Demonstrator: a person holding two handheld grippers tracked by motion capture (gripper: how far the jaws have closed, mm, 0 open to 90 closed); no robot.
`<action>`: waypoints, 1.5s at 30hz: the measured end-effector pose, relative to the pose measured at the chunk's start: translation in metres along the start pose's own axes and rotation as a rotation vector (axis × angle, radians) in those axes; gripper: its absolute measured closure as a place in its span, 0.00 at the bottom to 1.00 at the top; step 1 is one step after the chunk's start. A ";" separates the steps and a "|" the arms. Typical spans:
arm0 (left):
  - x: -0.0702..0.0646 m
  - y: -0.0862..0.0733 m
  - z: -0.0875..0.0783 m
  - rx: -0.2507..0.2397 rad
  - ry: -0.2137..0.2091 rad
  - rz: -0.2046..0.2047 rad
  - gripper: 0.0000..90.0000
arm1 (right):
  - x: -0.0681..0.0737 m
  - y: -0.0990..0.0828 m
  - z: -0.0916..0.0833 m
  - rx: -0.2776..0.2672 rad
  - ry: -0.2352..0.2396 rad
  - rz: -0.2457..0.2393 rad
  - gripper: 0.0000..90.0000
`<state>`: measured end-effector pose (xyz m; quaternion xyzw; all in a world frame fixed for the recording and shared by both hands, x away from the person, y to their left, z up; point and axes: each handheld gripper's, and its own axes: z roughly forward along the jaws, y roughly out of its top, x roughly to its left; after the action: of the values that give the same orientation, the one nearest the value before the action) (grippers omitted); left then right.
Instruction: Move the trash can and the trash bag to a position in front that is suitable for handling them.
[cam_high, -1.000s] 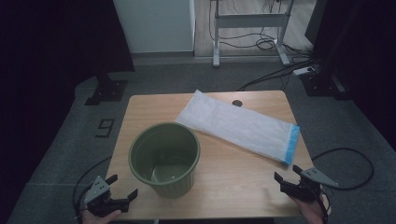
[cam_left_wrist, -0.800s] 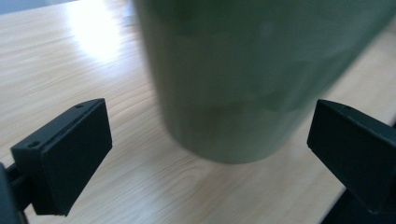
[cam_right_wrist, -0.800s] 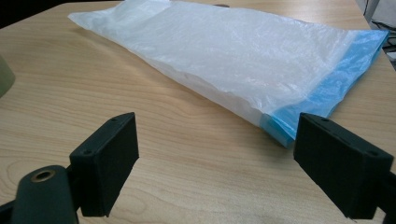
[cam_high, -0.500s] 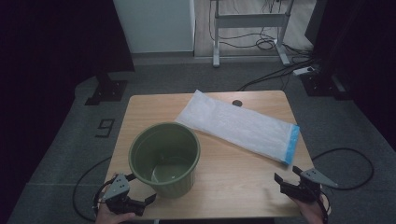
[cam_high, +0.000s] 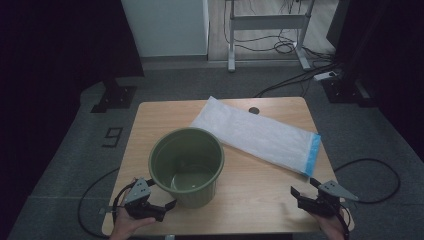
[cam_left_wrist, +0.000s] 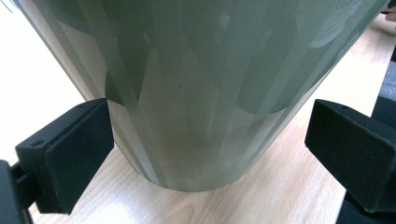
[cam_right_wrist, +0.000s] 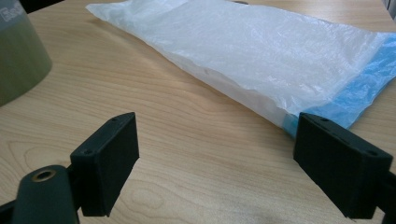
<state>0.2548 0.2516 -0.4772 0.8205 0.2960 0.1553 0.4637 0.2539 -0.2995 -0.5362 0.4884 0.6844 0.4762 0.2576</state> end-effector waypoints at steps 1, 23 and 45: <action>0.000 0.001 0.003 0.001 -0.005 0.001 0.01 | 0.000 0.000 0.001 0.001 0.001 -0.001 0.15; -0.009 0.036 0.054 0.035 -0.022 0.029 0.05 | 0.000 0.000 -0.004 -0.007 0.005 -0.003 0.16; -0.017 0.045 0.072 0.062 0.009 0.014 0.07 | 0.003 -0.001 -0.002 0.015 0.010 -0.022 0.16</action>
<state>0.2949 0.1744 -0.4760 0.8359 0.2969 0.1529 0.4357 0.2510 -0.2978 -0.5362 0.4803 0.6945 0.4708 0.2555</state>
